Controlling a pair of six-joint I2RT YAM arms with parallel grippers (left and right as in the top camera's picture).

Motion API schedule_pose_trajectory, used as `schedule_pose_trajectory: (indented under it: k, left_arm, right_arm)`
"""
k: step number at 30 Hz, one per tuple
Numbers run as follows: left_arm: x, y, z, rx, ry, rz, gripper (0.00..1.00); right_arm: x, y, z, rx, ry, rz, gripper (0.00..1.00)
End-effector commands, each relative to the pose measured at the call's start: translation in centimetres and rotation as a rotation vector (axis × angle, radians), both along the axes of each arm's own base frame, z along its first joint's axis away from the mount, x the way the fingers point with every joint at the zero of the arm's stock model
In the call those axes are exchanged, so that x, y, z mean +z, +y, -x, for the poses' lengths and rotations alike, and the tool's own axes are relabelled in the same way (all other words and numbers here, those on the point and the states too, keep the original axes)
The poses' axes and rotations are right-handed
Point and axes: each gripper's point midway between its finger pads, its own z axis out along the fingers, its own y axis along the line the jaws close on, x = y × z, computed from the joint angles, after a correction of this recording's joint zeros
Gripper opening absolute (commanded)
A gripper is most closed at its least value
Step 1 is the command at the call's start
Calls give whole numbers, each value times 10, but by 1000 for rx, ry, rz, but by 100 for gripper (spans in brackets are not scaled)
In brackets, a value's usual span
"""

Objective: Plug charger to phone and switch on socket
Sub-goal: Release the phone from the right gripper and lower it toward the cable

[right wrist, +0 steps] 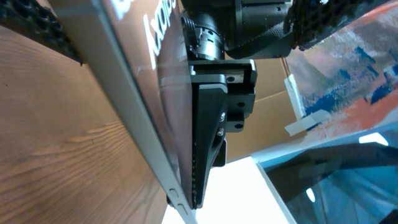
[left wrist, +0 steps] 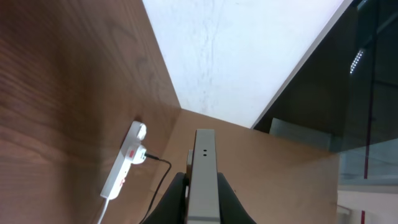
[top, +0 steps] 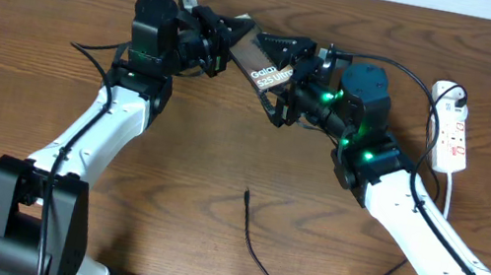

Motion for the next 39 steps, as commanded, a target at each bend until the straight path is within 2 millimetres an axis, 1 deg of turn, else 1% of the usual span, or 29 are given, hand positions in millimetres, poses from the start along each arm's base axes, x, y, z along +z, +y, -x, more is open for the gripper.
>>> schedule_pose_trajectory:
  k: [1, 4, 5, 6, 9, 12, 16, 19, 22, 25, 28, 29, 33, 35, 37, 39]
  left_arm:
    - [24, 9, -5, 23, -69, 7, 7]
    - [24, 26, -12, 59, -71, 6, 7]
    - [24, 37, -15, 81, -72, 5, 8]
    - [25, 55, -20, 110, -72, 7, 7]
    - [29, 84, -23, 126, -86, 18, 7]
    - [38, 109, -20, 103, -120, 35, 7]
    - [46, 131, -9, 38, -183, 24, 7]
    - [47, 138, 2, -34, -236, -5, 8]
    - [49, 139, 13, -113, -305, -44, 7]
    - [50, 136, 21, -171, -352, -65, 7]
    - [51, 133, 26, -212, -394, -85, 7]
    - [51, 132, 28, -226, -414, -96, 7]
    - [51, 132, 28, -232, -435, -112, 8]
    - [51, 132, 28, -232, -438, -114, 7]
    - [51, 131, 29, -234, -442, -116, 8]
    - [51, 131, 29, -242, -455, -123, 7]
  right_arm:
    - [12, 3, 2, 18, -74, 20, 99]
    - [12, -1, 1, 33, -102, 32, 99]
    - [13, -2, 2, 53, -122, 41, 99]
    - [13, -6, 3, 84, -156, 56, 99]
    - [11, -13, 3, 127, -202, 86, 99]
    - [5, -22, 4, 162, -244, 133, 99]
    - [-9, -29, 3, 186, -290, 218, 99]
    - [-20, -30, 7, 219, -329, 283, 99]
    - [-40, -28, 15, 254, -321, 376, 99]
    - [-63, -33, 20, 262, -283, 520, 99]
    - [-78, -39, 27, 292, -248, 672, 99]
    - [-86, -41, 34, 341, -222, 769, 99]
    - [-106, -46, 51, 495, -157, 985, 99]
    - [-121, -51, 62, 593, -106, 1096, 99]
    - [-136, -54, 73, 678, -67, 1166, 99]
    - [-149, -51, 81, 738, -49, 1187, 99]
